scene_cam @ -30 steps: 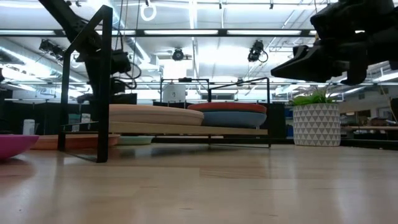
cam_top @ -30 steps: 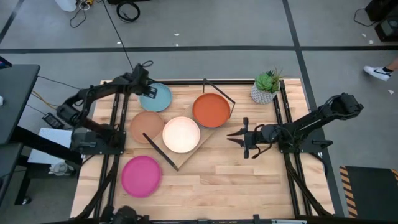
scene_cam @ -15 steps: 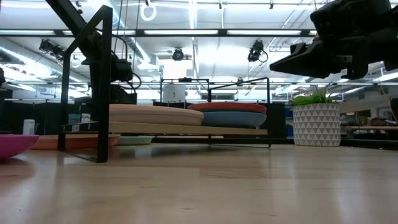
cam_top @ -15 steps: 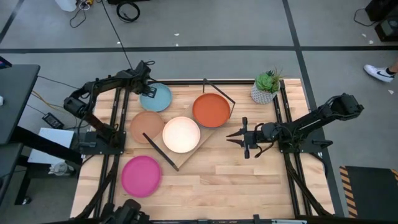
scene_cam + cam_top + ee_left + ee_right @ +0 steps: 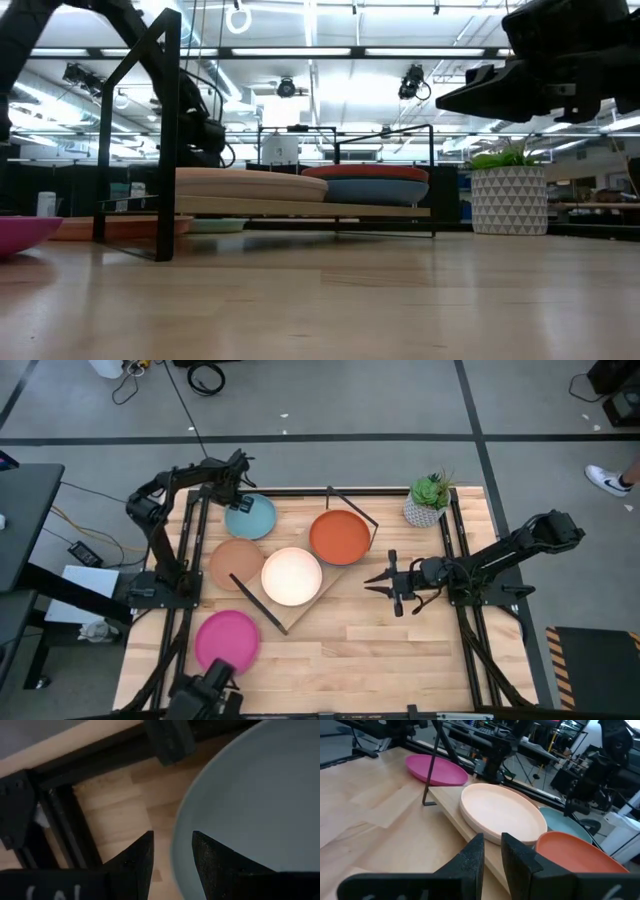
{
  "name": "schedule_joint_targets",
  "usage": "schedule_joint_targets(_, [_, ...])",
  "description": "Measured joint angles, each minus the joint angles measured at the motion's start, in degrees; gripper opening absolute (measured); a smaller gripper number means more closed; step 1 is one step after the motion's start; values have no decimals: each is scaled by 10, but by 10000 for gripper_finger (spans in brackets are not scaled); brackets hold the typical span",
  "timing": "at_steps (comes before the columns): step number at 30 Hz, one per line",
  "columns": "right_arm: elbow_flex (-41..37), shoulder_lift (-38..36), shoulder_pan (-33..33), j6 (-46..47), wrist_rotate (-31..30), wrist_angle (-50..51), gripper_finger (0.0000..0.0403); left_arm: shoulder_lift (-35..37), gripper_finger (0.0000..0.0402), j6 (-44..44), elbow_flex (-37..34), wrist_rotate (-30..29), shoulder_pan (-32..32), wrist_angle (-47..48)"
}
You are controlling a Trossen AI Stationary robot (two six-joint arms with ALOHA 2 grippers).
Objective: Place and stack plates onto a shelf
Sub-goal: Stack the light blue plate on top of the light orange plate on the shelf
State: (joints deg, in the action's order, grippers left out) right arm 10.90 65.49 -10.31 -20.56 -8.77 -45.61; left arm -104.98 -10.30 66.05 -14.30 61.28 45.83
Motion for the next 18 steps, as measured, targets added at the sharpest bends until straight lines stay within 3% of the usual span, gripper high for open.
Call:
schedule_joint_targets(7, [0, 0, 0, 0, 0, 0, 71, -37, 128, 20, 16, 16, -1, 19])
schedule_joint_targets(10, [0, 0, 0, 0, 0, 0, 71, -39, 97, 20, 17, 14, -4, 15])
schedule_joint_targets(14, [0, 0, 0, 2, 0, 0, 71, -37, 26, 12, 17, 16, -4, 16])
schedule_joint_targets(18, [0, 0, 0, 5, 0, 0, 71, -33, 14, 20, 21, 35, -4, 31])
